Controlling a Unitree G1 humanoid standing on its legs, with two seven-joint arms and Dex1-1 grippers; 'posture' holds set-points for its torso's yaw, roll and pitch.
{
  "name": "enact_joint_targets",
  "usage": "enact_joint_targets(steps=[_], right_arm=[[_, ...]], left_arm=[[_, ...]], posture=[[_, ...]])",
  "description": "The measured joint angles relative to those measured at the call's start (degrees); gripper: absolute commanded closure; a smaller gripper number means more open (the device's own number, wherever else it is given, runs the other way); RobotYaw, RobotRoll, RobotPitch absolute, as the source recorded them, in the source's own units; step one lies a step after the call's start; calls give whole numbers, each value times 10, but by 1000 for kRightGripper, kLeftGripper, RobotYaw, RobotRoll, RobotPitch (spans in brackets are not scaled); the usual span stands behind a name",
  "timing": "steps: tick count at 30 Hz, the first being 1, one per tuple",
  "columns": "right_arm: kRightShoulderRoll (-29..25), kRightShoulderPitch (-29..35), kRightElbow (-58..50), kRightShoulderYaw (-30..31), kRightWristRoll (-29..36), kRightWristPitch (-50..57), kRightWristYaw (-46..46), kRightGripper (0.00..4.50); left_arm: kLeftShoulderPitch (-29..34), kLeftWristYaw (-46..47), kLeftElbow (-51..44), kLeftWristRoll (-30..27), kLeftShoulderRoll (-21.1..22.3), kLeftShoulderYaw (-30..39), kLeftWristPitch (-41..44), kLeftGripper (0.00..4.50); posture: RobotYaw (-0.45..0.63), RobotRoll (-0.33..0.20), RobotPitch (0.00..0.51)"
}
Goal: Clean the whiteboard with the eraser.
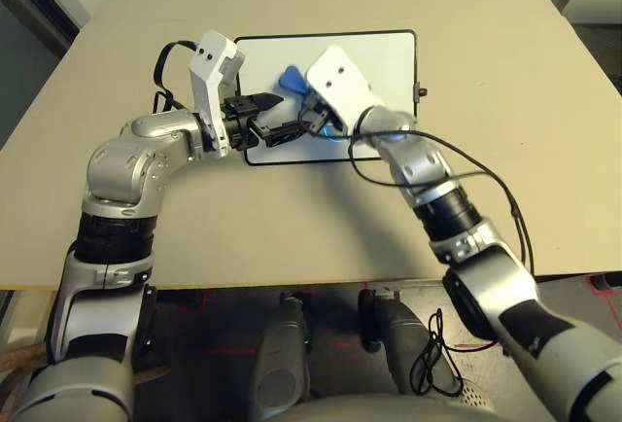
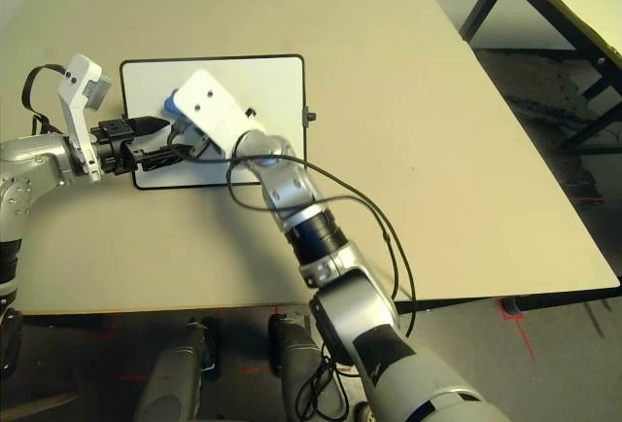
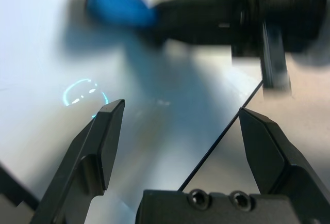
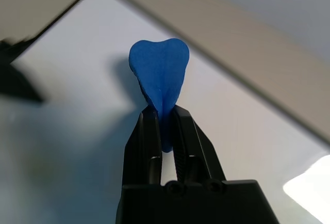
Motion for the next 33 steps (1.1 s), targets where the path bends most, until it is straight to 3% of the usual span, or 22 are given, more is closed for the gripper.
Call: enact_joint_targets(steps=[7,12,16,28,33], right_arm=[[-5,-9,21,-14,0,-22,-7,4299],[-4,64,-57,7,-3,-6,4,4299],[-8,75,-76,12,-4,17,11,4299],[-28,-3,12,-25,-1,-5,-17,4299],[-26,17,-5,-23,-1,-11,-18,4299]], left_arm=[[-1,-1,2,0,-1,0,-3,0],[-3,-2,2,1,-1,-1,-4,0],[-5,-3,2,1,-1,-3,-4,0],[-6,-3,2,0,-3,-9,-4,0],[-6,-2,1,0,-3,-9,-4,0]], posture=[[96,0,245],[94,0,242],[90,0,241],[90,0,241],[93,0,246]])
